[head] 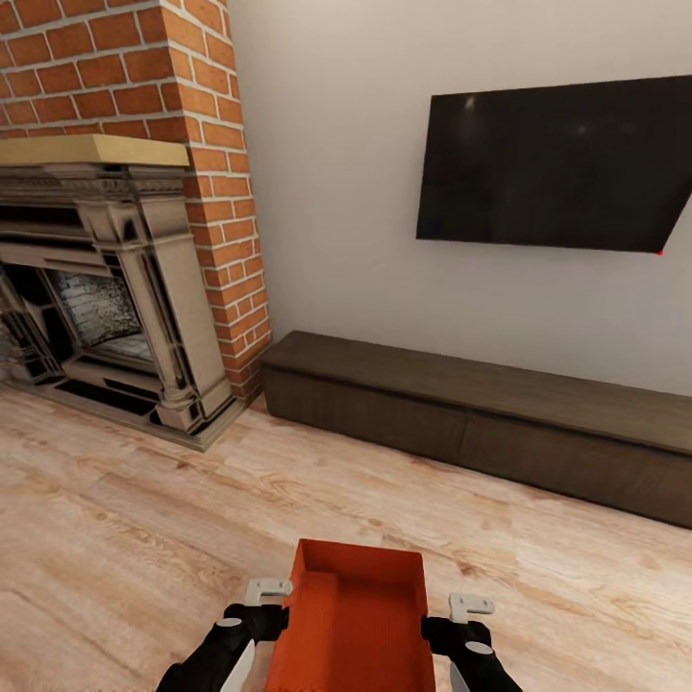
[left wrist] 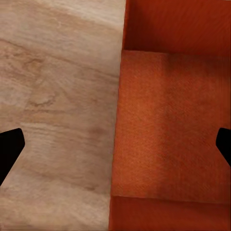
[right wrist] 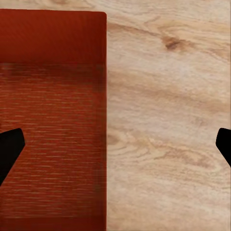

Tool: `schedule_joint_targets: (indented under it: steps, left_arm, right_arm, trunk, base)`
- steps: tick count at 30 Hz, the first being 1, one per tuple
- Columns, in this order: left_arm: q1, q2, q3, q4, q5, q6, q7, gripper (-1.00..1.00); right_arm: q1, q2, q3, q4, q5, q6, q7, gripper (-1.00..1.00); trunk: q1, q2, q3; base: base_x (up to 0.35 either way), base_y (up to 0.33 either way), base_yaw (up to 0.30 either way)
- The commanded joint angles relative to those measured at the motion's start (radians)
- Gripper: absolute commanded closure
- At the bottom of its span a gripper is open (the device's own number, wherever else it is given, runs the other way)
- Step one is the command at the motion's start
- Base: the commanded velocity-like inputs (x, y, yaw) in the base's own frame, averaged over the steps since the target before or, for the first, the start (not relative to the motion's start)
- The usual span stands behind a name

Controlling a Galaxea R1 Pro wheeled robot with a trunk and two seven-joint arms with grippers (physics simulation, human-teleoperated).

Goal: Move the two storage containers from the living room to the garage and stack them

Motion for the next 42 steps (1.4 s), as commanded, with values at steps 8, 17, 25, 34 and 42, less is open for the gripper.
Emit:
schedule_joint_targets:
  steps: [8,17,25,34,42]
  left_arm:
    - [0.000,-0.001,0.001,-0.003,-0.005,0.007,0.005,-1.00]
    - [0.000,-0.005,0.006,-0.023,-0.001,0.009,0.008,-1.00]
    - [0.000,-0.005,0.006,-0.025,-0.002,0.019,0.006,-1.00]
    - [0.000,-0.004,0.005,-0.025,-0.003,0.019,0.003,-1.00]
    - [0.000,-0.003,0.004,-0.021,-0.004,0.019,0.004,-1.00]
  right_arm:
    - [0.000,0.001,-0.005,-0.002,0.010,0.007,0.000,-1.00]
    - [0.000,0.001,-0.005,-0.002,0.011,0.007,0.000,-1.00]
    - [0.000,0.002,-0.005,-0.002,0.011,0.007,-0.001,-1.00]
    - [0.000,0.002,-0.005,-0.002,0.011,0.007,-0.001,-1.00]
    - [0.000,0.003,-0.004,-0.002,0.011,0.006,-0.001,-1.00]
  trunk:
    - [0.000,0.000,-0.013]
    - [0.000,0.000,-0.026]
    - [0.008,-0.014,-0.044]
    - [0.042,-0.077,-0.085]
    - [0.069,-0.126,-0.119]
  base:
    - [0.000,0.000,0.140]
    - [0.000,0.000,0.140]
    - [0.000,0.000,0.140]
    - [0.000,0.000,0.140]
    - [0.000,0.000,0.140]
